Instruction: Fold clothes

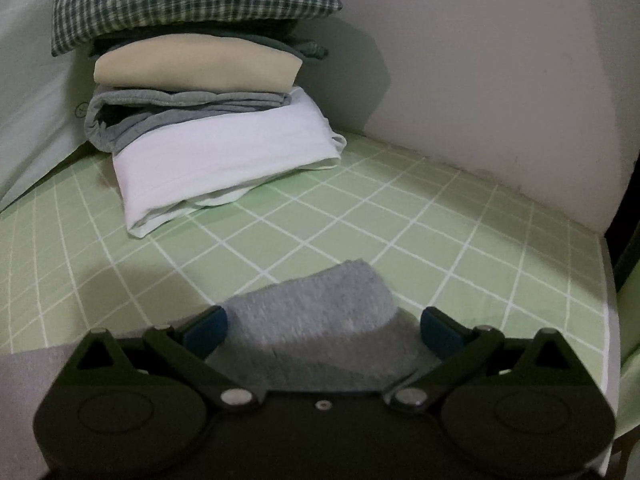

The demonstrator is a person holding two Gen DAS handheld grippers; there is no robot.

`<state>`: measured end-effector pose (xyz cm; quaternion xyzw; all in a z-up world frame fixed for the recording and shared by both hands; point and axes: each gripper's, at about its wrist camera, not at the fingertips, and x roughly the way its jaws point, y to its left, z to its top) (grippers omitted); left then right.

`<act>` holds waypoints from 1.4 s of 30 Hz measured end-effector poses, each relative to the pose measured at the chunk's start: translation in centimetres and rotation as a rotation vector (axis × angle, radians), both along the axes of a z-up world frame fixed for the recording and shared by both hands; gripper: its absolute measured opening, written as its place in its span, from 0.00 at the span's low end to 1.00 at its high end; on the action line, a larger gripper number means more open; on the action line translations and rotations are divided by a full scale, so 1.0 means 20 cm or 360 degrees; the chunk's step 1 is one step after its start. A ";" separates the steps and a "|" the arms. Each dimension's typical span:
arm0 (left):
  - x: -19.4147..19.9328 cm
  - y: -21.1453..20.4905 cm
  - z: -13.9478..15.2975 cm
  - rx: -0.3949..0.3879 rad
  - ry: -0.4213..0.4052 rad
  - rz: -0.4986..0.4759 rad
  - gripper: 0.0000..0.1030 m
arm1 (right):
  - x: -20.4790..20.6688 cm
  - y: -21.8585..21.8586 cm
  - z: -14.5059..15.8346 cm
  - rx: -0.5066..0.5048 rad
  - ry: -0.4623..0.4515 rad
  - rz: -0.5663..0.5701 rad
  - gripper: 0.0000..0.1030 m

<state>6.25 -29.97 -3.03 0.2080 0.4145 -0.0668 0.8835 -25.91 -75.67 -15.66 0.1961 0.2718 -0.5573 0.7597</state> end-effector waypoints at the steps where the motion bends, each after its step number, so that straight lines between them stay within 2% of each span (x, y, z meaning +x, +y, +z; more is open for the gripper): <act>1: 0.00 0.00 0.00 0.0000 0.0000 -0.0008 0.95 | 0.00 0.00 0.00 0.0002 -0.0001 0.0005 1.00; 7: -0.01 -0.02 0.01 -0.0017 -0.0004 -0.0020 0.95 | -0.01 -0.01 0.00 0.0010 -0.0014 0.0045 1.00; 10: -0.02 0.00 0.01 -0.0047 -0.0003 -0.0009 0.95 | -0.01 0.01 0.01 -0.0004 -0.0022 0.0098 0.91; 12: -0.03 0.03 0.01 -0.0078 -0.0004 0.0003 0.95 | 0.00 0.04 0.02 -0.0029 -0.0023 0.0155 0.70; 13: -0.04 0.04 0.02 -0.0094 -0.0004 0.0011 0.95 | 0.00 0.06 0.02 -0.0043 -0.0024 0.0185 0.65; 15: -0.05 0.07 0.01 -0.0132 0.0001 0.0037 0.95 | 0.03 0.09 0.04 -0.0017 -0.0021 0.0197 0.40; 18: -0.06 0.12 0.00 -0.0186 0.0026 0.0097 0.95 | 0.07 0.14 0.07 0.0024 -0.0017 0.0213 0.22; 20: -0.07 0.16 0.00 -0.0214 0.0030 0.0120 0.95 | 0.08 0.15 0.10 0.0083 -0.0052 0.0215 0.16; 21: -0.08 0.18 -0.01 -0.0227 0.0028 0.0128 0.95 | 0.08 0.16 0.12 0.0135 -0.0124 0.0220 0.16; 24: -0.10 0.26 -0.03 -0.0252 0.0043 0.0150 0.95 | 0.10 0.25 0.21 0.0162 -0.0259 0.0293 0.15; 31: -0.08 0.44 -0.08 -0.0283 0.0111 0.0193 0.96 | 0.37 0.59 0.39 0.0182 -0.0385 0.0622 0.15; 34: -0.05 0.52 -0.11 -0.0275 0.0143 0.0200 0.96 | 0.54 0.76 0.42 0.0267 -0.0439 0.0760 0.15; 40: 0.04 0.68 -0.16 -0.0282 0.0176 0.0227 0.96 | 0.98 1.13 0.41 0.0414 -0.0367 0.1141 0.15; 42: 0.07 0.73 -0.18 -0.0268 0.0186 0.0248 0.96 | 1.11 1.25 0.39 0.0469 -0.0374 0.1216 0.15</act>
